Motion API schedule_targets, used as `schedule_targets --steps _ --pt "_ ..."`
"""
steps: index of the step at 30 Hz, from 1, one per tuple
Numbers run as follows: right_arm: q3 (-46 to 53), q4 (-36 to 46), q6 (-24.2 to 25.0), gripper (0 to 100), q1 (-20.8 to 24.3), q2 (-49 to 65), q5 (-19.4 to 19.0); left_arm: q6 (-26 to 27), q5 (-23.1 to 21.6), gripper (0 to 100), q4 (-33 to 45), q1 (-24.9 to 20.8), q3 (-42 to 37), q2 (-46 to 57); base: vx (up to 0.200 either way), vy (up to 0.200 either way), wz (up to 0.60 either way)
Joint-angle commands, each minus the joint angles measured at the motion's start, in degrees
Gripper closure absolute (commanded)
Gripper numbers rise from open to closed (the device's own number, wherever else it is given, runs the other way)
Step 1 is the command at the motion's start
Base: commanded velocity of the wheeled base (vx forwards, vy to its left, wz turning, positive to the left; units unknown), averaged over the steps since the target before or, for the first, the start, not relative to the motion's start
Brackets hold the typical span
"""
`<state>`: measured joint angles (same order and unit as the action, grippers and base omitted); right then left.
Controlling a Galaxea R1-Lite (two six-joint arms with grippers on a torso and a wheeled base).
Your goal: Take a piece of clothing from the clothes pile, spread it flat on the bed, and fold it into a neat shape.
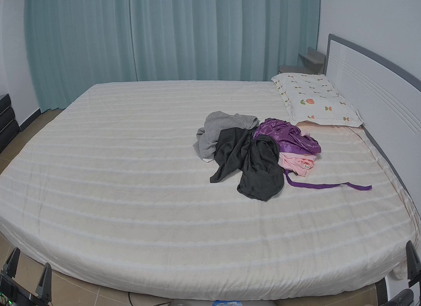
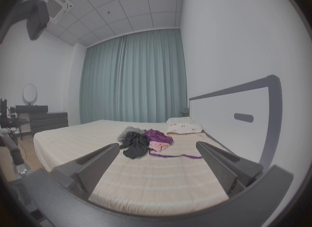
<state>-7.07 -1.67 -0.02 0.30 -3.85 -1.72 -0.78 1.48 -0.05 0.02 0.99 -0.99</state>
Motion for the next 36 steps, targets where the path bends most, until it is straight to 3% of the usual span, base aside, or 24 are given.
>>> schedule_targets --steps 1,6,8,17,18,21,23,25,26,36 --pt "-7.9 -1.1 1.0 0 0.7 -22.6 -3.4 0.0 0.0 0 0.0 0.0 -1.0 0.5 0.000 0.000 0.00" --pt "-8.3 -3.2 2.4 0 1.3 -32.9 -6.1 0.1 0.0 0 0.0 0.0 -1.0 0.5 0.000 0.000 0.00" --pt "-10.5 -7.3 5.1 0 2.5 -44.0 -7.6 0.1 0.0 0 0.0 0.0 -1.0 0.5 0.000 0.000 0.00" --pt "-16.7 -18.9 10.7 0 7.3 -71.2 -7.3 0.1 0.0 0 0.0 0.0 -1.0 0.5 0.000 0.000 0.00" --pt "-20.2 -20.4 13.2 0 8.5 -78.3 -7.2 0.1 0.0 0 0.0 0.0 -1.0 0.5 0.000 0.000 0.00" --pt "-24.7 -21.3 15.9 0 9.7 -85.2 -7.2 0.0 0.0 0 0.0 0.0 -1.0 0.5 0.000 0.000 0.00" --pt "-31.9 -22.1 21.6 0 11.3 -95.2 -7.1 0.1 0.0 0 0.0 0.0 -1.0 0.5 0.000 0.000 0.00" --pt "-32.9 -22.2 22.5 0 11.5 -96.7 -7.1 0.0 0.0 0 0.0 0.0 -1.0 0.5 0.000 0.000 0.00" --pt "-39.2 -23.0 27.6 0 12.6 -104.3 -7.0 0.1 0.0 0 0.0 0.0 -1.0 0.5 0.000 0.000 0.00" --pt "-60.6 -23.3 38.1 0 16.0 -127.4 -5.2 0.0 0.0 0 0.0 0.0 -1.0 0.5 0.000 0.000 0.00"
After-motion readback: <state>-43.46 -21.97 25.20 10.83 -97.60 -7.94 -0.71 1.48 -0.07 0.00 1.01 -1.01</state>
